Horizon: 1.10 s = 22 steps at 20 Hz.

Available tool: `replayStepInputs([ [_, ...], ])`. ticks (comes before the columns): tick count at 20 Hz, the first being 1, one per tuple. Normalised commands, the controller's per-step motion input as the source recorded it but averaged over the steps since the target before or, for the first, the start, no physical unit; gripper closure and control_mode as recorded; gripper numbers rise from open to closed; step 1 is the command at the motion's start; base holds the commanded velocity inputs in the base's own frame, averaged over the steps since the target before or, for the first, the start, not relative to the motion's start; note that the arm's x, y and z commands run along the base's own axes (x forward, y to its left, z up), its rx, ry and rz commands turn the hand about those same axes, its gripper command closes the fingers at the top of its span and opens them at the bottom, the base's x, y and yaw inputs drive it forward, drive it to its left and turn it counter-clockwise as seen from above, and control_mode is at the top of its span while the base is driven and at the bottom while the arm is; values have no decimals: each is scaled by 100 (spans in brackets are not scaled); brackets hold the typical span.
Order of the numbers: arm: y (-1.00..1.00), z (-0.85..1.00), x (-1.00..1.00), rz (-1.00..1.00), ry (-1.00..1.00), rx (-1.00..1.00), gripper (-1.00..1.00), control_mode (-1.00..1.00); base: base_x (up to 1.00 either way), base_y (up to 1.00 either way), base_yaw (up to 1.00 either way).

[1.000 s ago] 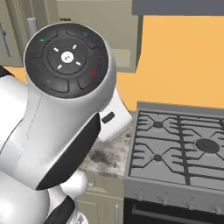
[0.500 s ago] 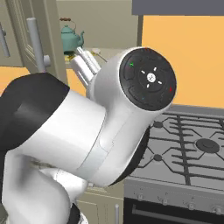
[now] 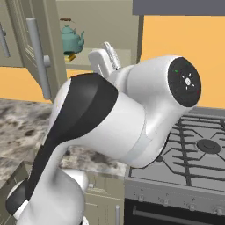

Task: Pick the sponge and dish brush from the cabinet and place them on the counter.

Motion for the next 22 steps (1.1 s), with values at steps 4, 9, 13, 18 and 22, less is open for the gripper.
replayStepInputs([
  [4, 0, -8, 31, 7, 16, 26, -100, -100, 0, 0, 0],
  [9, 0, -6, 31, 8, 13, 25, -100, -100, 0, 0, 0],
  [13, 0, -8, 24, 15, 6, 22, -100, -100, 0, 0, 0],
  [18, 0, -15, 17, 16, 4, 18, -100, -100, 0, 0, 0],
  [22, 0, -2, 0, 18, 0, 12, -100, -100, 0, 0, 0],
])
